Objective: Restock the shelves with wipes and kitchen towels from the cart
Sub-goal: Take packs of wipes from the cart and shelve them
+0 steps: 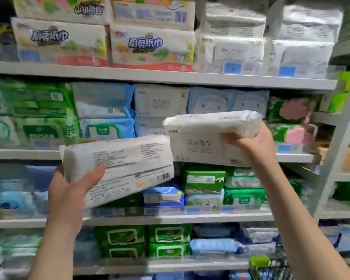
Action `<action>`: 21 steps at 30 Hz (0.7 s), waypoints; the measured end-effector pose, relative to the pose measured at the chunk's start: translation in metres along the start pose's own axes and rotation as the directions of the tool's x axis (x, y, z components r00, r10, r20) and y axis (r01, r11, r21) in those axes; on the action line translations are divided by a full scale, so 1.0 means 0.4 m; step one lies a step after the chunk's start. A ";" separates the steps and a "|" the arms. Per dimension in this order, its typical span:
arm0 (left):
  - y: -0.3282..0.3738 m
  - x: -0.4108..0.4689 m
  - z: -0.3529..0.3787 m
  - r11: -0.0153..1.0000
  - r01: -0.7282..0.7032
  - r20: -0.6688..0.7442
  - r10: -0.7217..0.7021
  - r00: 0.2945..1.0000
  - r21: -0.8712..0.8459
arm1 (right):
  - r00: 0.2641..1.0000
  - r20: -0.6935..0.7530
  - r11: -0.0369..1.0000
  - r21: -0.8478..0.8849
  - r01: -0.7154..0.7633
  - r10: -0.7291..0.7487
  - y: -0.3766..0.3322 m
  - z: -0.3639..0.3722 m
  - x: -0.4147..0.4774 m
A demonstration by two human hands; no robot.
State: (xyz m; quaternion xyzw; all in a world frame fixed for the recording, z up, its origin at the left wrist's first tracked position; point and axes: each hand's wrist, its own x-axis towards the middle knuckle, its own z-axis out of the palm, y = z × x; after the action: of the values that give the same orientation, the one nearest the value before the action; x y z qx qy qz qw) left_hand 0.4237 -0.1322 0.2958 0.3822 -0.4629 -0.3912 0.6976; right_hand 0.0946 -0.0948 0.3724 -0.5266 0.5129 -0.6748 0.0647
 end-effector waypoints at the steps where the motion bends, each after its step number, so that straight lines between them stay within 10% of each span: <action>1: 0.006 0.018 -0.013 1.000 -0.008 -0.005 0.008 1.000 0.009 | 0.999 0.015 1.000 0.008 0.028 -0.029 -0.007 0.030 0.020; 11: 0.018 0.097 -0.078 0.995 -0.044 -0.034 0.047 0.998 0.091 | 0.949 0.233 0.977 0.088 0.195 -0.210 0.034 0.244 0.194; 21: -0.010 0.111 -0.027 0.993 -0.059 -0.176 0.077 0.981 0.105 | 0.840 0.537 0.994 0.103 0.022 -0.074 0.205 0.305 0.353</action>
State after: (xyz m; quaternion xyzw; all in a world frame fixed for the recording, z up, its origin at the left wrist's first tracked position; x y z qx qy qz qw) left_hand 0.4451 -0.1721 0.3046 0.4340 -0.4294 -0.3076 0.7298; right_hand 0.0907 -0.2977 0.3913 -0.7044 0.4288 -0.5237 0.2138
